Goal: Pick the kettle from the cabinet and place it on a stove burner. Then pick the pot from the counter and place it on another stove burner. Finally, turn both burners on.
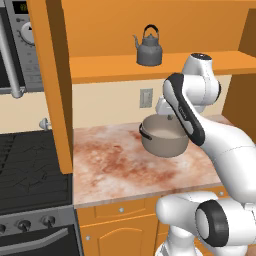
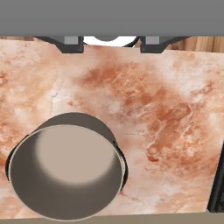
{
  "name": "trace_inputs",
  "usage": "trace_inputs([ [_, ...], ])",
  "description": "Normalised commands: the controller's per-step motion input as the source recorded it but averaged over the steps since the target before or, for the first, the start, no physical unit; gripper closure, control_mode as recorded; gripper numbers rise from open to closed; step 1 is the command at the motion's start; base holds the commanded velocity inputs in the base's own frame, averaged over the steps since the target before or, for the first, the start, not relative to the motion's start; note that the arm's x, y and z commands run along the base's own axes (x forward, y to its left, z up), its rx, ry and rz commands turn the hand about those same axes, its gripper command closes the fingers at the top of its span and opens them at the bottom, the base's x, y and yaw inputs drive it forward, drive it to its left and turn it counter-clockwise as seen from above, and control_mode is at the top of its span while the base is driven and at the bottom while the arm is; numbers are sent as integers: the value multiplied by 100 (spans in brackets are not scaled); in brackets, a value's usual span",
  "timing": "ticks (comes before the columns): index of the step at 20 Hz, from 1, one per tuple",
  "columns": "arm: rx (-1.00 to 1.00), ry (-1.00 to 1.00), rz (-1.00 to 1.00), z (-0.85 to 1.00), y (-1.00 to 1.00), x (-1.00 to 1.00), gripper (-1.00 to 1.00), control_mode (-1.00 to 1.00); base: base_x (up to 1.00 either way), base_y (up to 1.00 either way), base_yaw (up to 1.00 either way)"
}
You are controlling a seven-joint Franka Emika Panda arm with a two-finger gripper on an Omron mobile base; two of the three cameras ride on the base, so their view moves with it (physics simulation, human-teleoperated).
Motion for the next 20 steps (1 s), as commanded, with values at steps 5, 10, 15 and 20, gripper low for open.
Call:
trace_inputs([
  [5, 0, 0, 0, 0, 0, 0, -100, -100, 0, 0, 0],
  [10, 0, -8, 0, 4, 0, 0, -100, -100, 0, 0, 0],
  [15, 0, -11, 0, 13, 0, 0, -100, -100, 0, 0, 0],
  [20, 0, -16, 0, 22, 0, 0, -100, -100, 0, 0, 0],
])
